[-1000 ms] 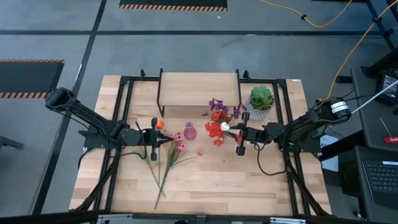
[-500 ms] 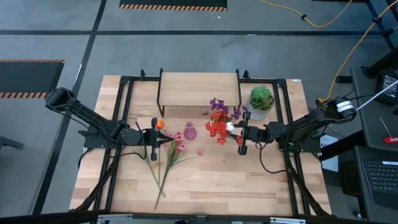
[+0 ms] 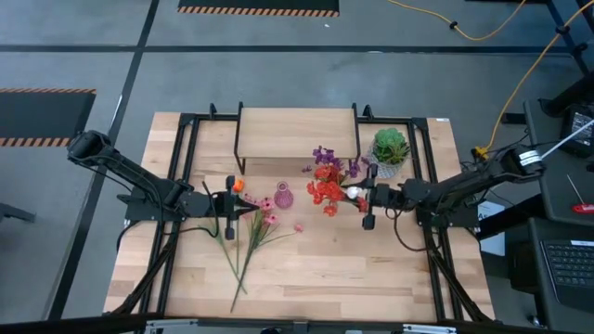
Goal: Pick and place flowers into a vace then onto a shelf
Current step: Put the white flower into the transparent vase
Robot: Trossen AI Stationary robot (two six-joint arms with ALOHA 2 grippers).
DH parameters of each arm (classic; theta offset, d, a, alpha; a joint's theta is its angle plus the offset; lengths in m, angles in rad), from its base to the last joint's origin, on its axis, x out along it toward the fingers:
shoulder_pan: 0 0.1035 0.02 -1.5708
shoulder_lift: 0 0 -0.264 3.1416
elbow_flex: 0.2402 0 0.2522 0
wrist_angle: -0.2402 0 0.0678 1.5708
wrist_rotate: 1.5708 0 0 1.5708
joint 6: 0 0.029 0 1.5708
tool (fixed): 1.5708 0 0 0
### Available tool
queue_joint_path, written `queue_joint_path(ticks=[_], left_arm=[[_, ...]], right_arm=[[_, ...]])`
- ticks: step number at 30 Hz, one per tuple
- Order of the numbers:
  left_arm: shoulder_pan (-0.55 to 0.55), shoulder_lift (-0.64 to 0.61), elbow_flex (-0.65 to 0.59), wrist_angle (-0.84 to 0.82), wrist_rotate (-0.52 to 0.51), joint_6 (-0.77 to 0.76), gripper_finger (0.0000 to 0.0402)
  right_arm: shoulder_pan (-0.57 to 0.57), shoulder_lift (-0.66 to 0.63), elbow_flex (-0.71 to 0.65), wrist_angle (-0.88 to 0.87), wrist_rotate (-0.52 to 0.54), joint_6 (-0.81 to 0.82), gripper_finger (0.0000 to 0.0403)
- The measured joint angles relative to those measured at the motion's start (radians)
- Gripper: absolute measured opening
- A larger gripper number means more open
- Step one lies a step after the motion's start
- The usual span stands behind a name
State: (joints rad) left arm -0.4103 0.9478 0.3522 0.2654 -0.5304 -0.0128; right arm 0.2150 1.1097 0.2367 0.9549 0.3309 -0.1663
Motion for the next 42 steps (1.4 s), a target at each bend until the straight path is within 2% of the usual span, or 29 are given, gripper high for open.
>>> queue_joint_path(ticks=[11,22,32,42], left_arm=[[0.0,0.0,0.0,0.0,0.0,0.015,0.0004],[0.0,0.0,0.0,0.0,0.0,0.018,0.0004],[0.0,0.0,0.0,-0.001,0.035,0.018,0.0004],[0.0,0.0,0.0,-0.001,0.035,0.026,0.0004]], right_arm=[[0.0,-0.135,0.019,-0.237,-0.001,0.064,0.0131],[0.0,-0.173,0.283,-0.876,-0.003,0.243,0.0131],[0.04,-0.189,0.342,-0.981,-0.003,0.276,0.0131],[0.081,-0.216,0.382,-1.183,0.019,0.406,0.0131]])
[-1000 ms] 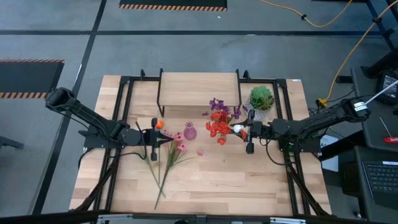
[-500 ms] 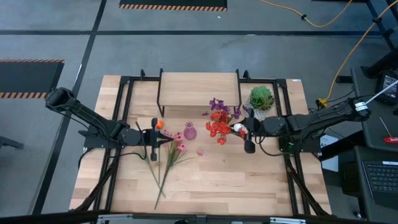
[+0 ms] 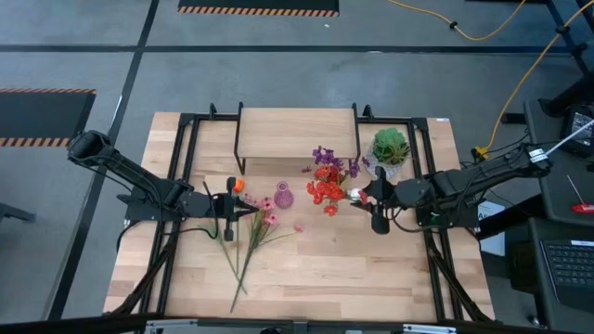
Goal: Pick and place flowers into a vace then onto a shelf
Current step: Put the white flower into the transparent vase, then put the pink flowers into the purple vase
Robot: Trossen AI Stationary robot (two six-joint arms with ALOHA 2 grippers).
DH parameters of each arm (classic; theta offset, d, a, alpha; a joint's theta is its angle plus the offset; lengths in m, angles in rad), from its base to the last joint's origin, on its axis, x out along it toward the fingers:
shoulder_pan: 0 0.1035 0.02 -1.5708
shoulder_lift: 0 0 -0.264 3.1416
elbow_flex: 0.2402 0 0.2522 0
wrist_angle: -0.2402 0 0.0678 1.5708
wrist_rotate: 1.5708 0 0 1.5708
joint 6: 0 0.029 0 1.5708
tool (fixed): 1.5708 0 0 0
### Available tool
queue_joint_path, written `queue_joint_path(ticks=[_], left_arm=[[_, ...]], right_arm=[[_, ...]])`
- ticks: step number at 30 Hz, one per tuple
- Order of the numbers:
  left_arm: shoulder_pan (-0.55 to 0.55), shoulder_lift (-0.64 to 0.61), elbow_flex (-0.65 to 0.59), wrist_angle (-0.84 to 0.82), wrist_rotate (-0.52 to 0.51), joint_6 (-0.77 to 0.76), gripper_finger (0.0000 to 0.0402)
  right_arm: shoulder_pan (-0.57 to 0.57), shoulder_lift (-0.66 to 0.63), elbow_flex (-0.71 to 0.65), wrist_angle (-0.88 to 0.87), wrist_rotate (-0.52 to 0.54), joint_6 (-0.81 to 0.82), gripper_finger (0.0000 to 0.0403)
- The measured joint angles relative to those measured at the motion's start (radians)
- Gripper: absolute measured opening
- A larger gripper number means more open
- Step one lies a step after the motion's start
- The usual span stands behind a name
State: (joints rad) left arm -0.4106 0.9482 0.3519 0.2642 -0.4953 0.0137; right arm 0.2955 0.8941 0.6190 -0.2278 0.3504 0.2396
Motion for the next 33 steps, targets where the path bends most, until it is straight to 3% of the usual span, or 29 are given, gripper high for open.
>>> queue_joint_path(ticks=[6,11,16,21,25,28,33], left_arm=[[0.0,0.0,0.0,0.001,0.0,0.0,0.0004],[0.0,0.0,0.0,0.0,0.0,0.0,0.0004],[0.0,0.0,0.0,0.001,0.0,0.0,0.0004],[0.0,0.0,0.0,0.001,0.014,-0.028,0.0004],[0.0,0.0,0.0,0.001,0.052,-0.035,0.0004],[0.0,0.0,0.0,0.001,0.05,-0.035,0.0004],[0.0,0.0,0.0,0.001,0.052,-0.088,0.0026]], right_arm=[[0.021,0.0,0.087,-0.135,0.016,0.038,0.0131],[0.045,0.0,0.181,-0.329,0.087,0.123,0.0131],[0.083,0.0,0.216,-0.415,0.129,0.206,0.0131],[0.162,0.0,0.216,-0.439,0.16,0.265,0.0131],[0.242,0.0,0.206,-0.449,0.277,0.296,0.0123],[0.297,0.003,0.159,-0.394,0.362,0.306,0.0099],[0.386,0.019,0.042,-0.22,0.402,0.291,0.0031]])
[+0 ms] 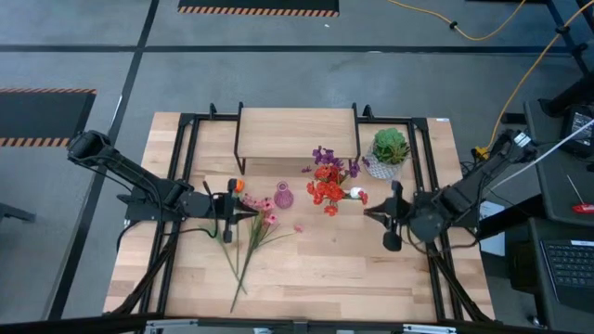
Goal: Pick and place flowers into a vace then onto a shelf
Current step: Put the pink flowers into the purple vase
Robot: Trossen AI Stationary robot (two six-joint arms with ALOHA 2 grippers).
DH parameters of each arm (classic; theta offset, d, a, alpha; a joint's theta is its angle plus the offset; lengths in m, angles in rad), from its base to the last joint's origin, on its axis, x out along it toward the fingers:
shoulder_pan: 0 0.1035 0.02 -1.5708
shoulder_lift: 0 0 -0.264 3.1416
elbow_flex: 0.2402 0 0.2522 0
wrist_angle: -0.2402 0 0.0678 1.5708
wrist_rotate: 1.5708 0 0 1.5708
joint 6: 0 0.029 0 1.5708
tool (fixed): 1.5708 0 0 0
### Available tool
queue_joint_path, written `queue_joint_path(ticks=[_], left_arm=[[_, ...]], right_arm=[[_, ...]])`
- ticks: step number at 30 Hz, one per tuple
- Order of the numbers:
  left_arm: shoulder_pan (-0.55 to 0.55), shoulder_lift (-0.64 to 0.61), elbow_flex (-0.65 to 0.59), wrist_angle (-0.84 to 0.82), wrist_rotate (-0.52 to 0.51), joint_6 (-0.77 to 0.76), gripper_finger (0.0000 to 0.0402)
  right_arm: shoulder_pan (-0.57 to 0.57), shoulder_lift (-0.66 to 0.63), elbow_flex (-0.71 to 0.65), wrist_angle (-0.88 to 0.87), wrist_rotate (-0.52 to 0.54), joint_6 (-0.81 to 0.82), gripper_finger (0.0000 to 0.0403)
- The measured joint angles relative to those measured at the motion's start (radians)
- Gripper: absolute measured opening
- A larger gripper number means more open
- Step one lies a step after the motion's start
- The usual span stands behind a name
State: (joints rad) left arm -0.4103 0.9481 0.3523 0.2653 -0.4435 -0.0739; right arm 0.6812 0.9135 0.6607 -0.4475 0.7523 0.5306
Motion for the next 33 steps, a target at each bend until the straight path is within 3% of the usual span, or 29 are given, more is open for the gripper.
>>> queue_joint_path(ticks=[3,10,18,26,33], left_arm=[[0.0,0.0,0.0,0.0,0.0,-0.018,0.0059],[0.0,0.0,0.0,0.008,-0.053,-0.021,0.0153],[0.0,0.0,0.0,0.034,-0.063,-0.019,0.024],[0.0,0.0,0.0,0.068,-0.06,0.04,0.0262],[-0.001,0.006,0.008,0.056,-0.099,-0.135,0.0259]], right_arm=[[0.045,0.002,-0.066,0.097,0.049,-0.032,0.0007],[0.082,0.001,-0.198,0.346,0.086,-0.074,0.0005],[0.082,0.001,-0.292,0.483,0.088,-0.068,0.0005],[0.082,0.001,-0.307,0.556,0.098,-0.072,0.0005],[0.081,0.003,-0.307,0.585,0.168,-0.144,0.0002]])
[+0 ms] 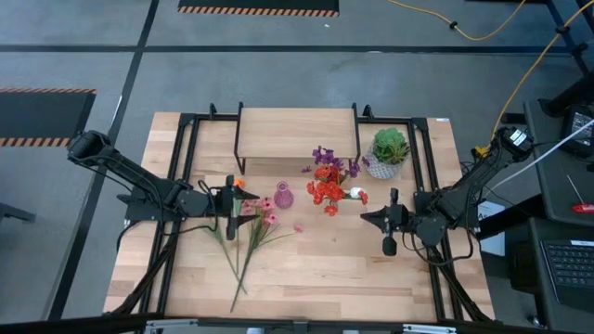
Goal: Pick and place flowers into a vace then onto a shelf
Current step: Put the pink flowers into the purple vase
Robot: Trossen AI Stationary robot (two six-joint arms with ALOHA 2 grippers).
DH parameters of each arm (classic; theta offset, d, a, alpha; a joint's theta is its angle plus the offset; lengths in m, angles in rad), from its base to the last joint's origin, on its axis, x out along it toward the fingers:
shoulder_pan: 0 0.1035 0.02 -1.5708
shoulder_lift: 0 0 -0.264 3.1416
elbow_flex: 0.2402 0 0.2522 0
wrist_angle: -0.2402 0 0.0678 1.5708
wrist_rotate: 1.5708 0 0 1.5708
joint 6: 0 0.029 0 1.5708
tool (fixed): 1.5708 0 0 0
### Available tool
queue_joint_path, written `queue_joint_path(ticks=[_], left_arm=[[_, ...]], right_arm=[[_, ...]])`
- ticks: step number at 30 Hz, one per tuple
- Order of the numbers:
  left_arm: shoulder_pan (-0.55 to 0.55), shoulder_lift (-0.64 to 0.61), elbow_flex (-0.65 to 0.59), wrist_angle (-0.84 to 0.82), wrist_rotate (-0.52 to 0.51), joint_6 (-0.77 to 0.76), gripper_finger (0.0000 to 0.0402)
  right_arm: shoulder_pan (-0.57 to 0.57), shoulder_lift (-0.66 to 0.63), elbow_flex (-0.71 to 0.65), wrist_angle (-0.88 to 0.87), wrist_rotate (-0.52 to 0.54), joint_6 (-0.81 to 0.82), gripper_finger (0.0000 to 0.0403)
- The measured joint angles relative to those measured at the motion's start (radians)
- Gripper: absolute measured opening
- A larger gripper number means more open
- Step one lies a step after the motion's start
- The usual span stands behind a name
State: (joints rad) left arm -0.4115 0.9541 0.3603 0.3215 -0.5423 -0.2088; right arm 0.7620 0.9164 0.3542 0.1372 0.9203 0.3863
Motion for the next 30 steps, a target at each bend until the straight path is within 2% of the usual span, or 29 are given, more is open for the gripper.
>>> queue_joint_path(ticks=[4,9,17,22,30], left_arm=[[-0.021,0.046,0.075,-0.13,-0.056,-0.059,0.0258],[-0.078,0.152,0.244,-0.41,-0.116,-0.155,0.0258],[-0.167,0.37,0.559,-0.882,-0.119,-0.475,0.0258],[-0.193,0.524,0.739,-1.095,-0.044,-0.696,0.0258],[-0.164,0.759,0.956,-1.382,0.21,-0.999,0.0258]], right_arm=[[0.0,0.022,0.0,0.013,-0.009,0.0,0.0002],[0.0,0.063,0.0,0.04,-0.032,-0.002,0.0003],[0.0,0.077,0.0,0.04,-0.068,-0.035,0.0004],[0.001,0.077,0.0,0.039,-0.138,-0.069,0.0004],[0.001,0.076,0.0,0.039,-0.213,-0.154,0.0004]])
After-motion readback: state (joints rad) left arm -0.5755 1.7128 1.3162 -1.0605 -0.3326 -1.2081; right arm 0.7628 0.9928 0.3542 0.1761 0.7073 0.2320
